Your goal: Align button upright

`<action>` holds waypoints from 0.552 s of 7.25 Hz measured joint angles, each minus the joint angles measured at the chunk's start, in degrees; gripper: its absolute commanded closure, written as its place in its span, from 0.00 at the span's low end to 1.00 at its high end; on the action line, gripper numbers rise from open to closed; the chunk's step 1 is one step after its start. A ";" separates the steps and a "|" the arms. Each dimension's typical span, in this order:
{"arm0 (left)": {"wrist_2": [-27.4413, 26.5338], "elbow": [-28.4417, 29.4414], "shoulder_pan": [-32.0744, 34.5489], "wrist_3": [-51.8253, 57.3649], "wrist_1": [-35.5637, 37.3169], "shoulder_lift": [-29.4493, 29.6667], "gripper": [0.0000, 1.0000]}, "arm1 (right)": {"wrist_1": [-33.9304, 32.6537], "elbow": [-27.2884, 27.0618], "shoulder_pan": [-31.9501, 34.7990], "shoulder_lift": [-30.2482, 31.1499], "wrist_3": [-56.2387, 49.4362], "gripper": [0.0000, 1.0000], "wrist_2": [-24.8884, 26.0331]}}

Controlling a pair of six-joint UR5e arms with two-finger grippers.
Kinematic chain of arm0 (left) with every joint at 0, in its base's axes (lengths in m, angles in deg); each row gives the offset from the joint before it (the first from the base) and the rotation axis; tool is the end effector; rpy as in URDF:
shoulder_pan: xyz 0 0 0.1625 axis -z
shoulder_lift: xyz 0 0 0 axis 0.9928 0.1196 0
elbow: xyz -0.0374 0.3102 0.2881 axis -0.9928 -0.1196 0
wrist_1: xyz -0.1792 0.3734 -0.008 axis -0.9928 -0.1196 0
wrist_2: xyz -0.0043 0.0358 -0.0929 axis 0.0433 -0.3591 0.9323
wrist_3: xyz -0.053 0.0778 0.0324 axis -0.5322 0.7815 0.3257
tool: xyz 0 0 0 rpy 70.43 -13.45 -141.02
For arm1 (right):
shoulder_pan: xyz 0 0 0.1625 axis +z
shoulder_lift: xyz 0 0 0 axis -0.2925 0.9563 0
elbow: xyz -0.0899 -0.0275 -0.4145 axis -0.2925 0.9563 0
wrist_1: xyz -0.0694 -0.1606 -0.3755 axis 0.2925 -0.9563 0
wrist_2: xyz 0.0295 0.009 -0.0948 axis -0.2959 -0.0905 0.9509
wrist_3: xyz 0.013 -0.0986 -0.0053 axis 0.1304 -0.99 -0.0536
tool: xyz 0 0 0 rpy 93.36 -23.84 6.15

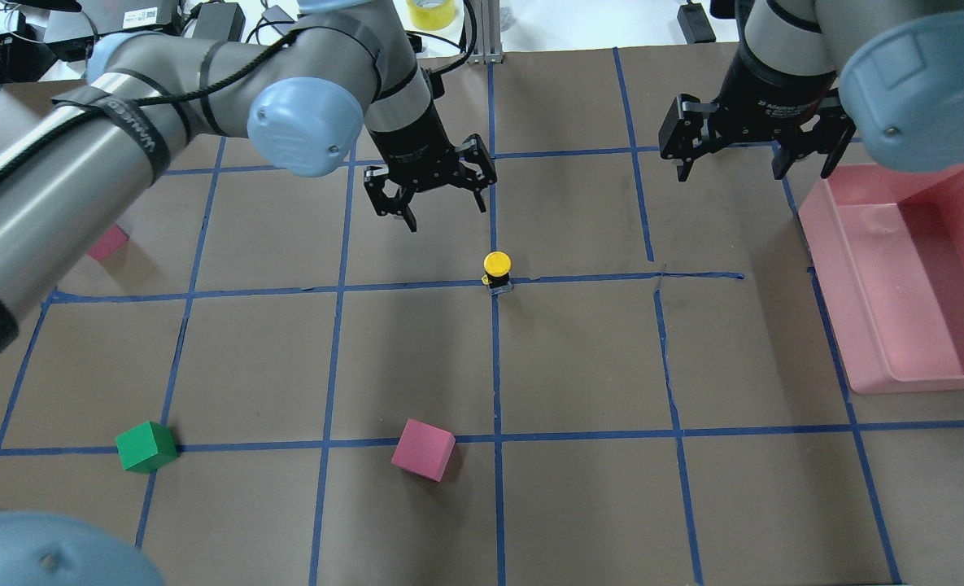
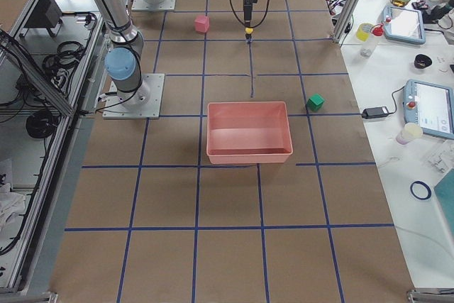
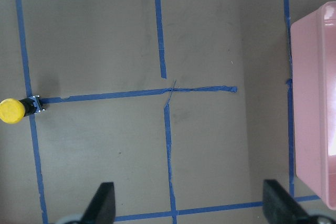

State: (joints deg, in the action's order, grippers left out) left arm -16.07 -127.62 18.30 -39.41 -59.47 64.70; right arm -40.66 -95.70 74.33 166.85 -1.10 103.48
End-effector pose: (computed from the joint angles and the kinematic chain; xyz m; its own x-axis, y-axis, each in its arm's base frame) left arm -0.2672 -0.5644 0.3890 -0.9855 -0.0832 0.1482 -0.0695 0.9930 0.0956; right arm 0.1389 -0.4976 0.4809 -0.9962 0.0679 0.0550 0.0639 0.9954 -0.0711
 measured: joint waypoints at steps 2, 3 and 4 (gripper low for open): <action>-6.77 -0.02 -0.67 1.81 -3.99 -9.16 0.00 | -0.05 0.05 0.04 0.01 0.00 0.00 -0.06; -8.91 0.41 -1.33 2.11 -5.29 -12.06 0.00 | -0.10 0.08 0.02 -0.01 0.00 0.00 -0.07; -10.70 1.16 -1.69 2.18 -6.96 -13.77 0.00 | -0.17 0.08 -0.01 0.00 0.00 0.00 -0.07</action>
State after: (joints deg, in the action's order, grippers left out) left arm -26.78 -126.46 16.60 -37.24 -66.43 50.93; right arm -40.83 -95.62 74.32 166.85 -1.10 103.41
